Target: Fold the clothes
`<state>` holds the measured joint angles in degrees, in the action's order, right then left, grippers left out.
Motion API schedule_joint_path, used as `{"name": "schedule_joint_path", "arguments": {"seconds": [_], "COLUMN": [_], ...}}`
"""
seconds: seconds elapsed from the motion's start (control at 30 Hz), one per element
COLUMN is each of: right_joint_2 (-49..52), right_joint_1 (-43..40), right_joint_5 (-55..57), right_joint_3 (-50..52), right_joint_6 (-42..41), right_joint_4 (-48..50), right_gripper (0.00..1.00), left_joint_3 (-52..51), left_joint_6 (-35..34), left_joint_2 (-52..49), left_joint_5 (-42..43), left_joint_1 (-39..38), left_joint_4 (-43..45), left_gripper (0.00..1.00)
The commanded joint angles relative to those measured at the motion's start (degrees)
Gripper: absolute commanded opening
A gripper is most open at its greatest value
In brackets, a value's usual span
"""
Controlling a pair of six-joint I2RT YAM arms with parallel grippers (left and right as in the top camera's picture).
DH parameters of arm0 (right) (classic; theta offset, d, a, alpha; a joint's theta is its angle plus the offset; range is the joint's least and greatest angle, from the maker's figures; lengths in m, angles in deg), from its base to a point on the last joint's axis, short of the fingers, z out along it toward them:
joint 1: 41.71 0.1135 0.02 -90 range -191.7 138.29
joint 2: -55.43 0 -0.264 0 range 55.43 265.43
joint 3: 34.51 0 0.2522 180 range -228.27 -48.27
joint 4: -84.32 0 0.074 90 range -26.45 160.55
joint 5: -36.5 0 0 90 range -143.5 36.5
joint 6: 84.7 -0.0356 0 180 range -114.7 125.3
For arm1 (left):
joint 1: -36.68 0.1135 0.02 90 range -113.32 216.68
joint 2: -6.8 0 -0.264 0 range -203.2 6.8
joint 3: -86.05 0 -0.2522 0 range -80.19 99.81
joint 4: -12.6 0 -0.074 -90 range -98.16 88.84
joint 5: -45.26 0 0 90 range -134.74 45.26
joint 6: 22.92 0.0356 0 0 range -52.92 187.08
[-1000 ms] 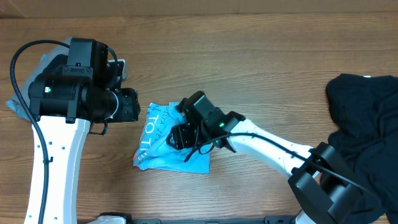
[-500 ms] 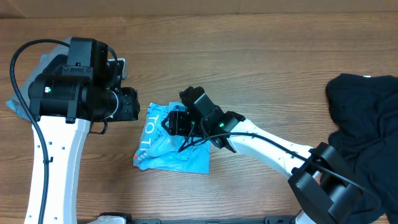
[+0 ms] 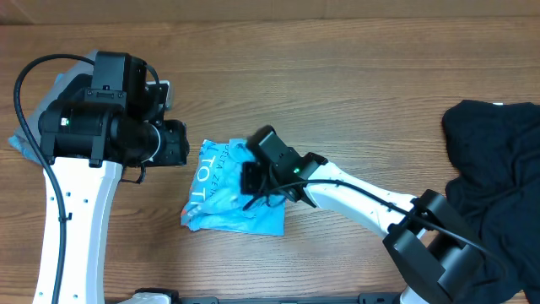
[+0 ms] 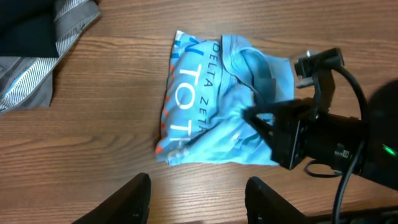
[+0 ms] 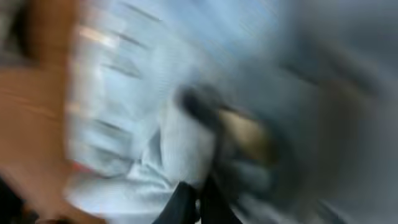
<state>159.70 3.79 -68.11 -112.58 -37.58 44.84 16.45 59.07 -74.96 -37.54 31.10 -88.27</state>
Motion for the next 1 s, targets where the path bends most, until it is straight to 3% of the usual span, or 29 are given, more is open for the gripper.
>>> {"name": "schedule_joint_path", "arguments": {"seconds": [0.0,0.1,0.2,0.4,0.47,0.53,0.57,0.73,0.83,0.97], "right_joint_2": [-5.07,-7.85,-8.70,-8.70,-8.92,-9.03,-9.03,-9.07,-9.25,-9.25], "right_joint_1": [-3.34,-4.76,-4.74,-4.76,-4.76,-4.76,-4.76,-4.76,-4.74,-4.70], "right_joint_5": [4.55,4.50,4.15,5.64,5.53,5.62,5.62,5.86,5.35,5.86], "right_joint_3": [-0.46,-0.46,-0.46,-0.46,-0.50,-0.59,-0.63,-1.68,-4.50,-9.31], "right_joint_6": [5.20,7.85,8.00,8.02,10.36,14.47,15.23,18.67,23.87,28.79], "right_joint_4": [-8.79,-16.55,-23.37,-31.76,-28.87,-24.96,-22.80,-14.80,-15.32,-18.69], "right_gripper": [0.04,0.05,0.25,0.24,0.27,0.39,0.41,0.40,0.33,0.35], "left_joint_3": [0.00,0.00,0.00,-0.07,-0.48,-1.46,-2.01,-5.68,-7.41,-7.54], "left_joint_6": [2.29,2.32,2.32,2.25,2.25,2.25,2.25,2.21,2.23,2.27], "left_joint_2": [0.00,0.00,0.00,0.00,0.00,-0.04,-0.13,-0.44,-0.44,-0.46], "left_joint_5": [-0.37,-0.39,-0.48,-1.84,-1.62,-1.64,-1.62,-0.96,-0.94,-0.96], "left_joint_1": [0.22,0.22,0.22,0.22,0.20,0.22,0.20,0.20,0.20,0.20], "left_joint_4": [-0.04,0.24,0.76,0.92,0.96,0.96,0.94,1.03,1.60,2.99], "left_gripper": [0.53,0.54,0.58,0.59,0.59,0.59,0.60,0.57,0.55,0.56]}}
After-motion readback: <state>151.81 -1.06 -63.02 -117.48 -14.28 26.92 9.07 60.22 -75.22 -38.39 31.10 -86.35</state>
